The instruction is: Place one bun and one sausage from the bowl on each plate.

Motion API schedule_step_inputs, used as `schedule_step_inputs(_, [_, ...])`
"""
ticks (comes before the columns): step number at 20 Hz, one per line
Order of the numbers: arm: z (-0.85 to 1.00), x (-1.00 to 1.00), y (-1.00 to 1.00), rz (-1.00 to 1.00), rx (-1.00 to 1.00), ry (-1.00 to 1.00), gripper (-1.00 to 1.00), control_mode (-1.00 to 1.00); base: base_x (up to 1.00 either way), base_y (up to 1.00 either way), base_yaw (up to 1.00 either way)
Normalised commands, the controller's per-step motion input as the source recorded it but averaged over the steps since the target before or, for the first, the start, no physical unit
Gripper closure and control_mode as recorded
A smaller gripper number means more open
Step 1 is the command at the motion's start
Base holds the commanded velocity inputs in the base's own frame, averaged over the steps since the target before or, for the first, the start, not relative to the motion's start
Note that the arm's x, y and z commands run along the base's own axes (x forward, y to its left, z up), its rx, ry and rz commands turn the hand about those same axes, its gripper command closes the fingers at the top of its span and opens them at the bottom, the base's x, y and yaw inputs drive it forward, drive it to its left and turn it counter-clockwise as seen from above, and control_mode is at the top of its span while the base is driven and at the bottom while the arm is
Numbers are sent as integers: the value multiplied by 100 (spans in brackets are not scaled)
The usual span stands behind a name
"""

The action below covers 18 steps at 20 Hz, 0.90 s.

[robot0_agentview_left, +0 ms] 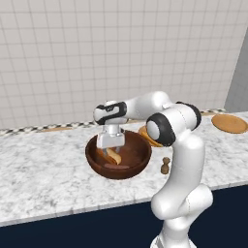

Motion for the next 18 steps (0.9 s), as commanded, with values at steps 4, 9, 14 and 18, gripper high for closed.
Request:
schedule_step_inputs(4, [-14, -28, 0, 0, 0, 0, -100, -100, 0, 0, 0])
schedule_step_inputs(9, [-19, -2, 0, 0, 0, -10, -100, -100, 0, 0, 0])
schedule_step_inputs(14, [-20, 0, 0, 1, 0, -14, -100, -100, 0, 0, 0])
schedule_step_inputs(18, [-4, -2, 0, 0, 0, -6, 100, -100, 0, 0, 0])
